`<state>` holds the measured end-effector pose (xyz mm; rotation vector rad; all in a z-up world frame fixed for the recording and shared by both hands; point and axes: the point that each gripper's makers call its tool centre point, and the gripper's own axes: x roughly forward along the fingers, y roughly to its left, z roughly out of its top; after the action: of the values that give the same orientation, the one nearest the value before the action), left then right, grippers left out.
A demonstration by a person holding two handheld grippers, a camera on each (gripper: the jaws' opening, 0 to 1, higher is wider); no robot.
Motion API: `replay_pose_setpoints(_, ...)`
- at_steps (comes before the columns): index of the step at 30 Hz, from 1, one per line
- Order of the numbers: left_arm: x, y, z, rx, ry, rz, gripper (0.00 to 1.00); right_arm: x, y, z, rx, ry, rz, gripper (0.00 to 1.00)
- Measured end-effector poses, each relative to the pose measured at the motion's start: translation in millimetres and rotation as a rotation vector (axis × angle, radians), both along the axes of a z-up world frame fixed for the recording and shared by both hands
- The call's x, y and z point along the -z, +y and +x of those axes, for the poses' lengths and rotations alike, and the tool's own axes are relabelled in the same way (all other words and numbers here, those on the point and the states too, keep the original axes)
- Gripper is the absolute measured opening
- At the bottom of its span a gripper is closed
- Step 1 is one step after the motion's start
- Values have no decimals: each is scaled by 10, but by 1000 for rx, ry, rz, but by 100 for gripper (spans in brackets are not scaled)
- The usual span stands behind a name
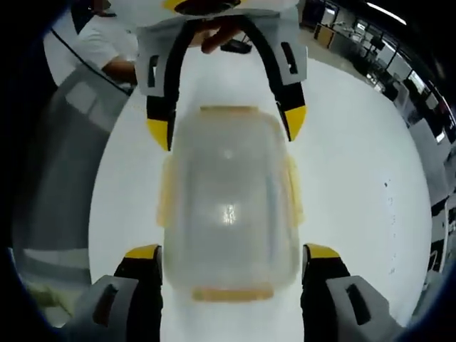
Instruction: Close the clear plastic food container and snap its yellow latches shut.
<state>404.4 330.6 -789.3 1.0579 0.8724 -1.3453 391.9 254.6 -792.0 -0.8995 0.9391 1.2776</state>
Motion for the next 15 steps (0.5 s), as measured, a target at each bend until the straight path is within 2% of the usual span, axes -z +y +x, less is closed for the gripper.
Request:
replay_pose_setpoints(2,39,5,14,5,2,5,80,9,-1,17,-8,-19,-1,80)
replay_pose_setpoints(9,62,-11,20,-3,23,-18,82,19,12,36,4,-20,7,80)
replay_pose_setpoints(15,70,-4,17,22,22,6,82,24,16,17,25,-8,-9,80)
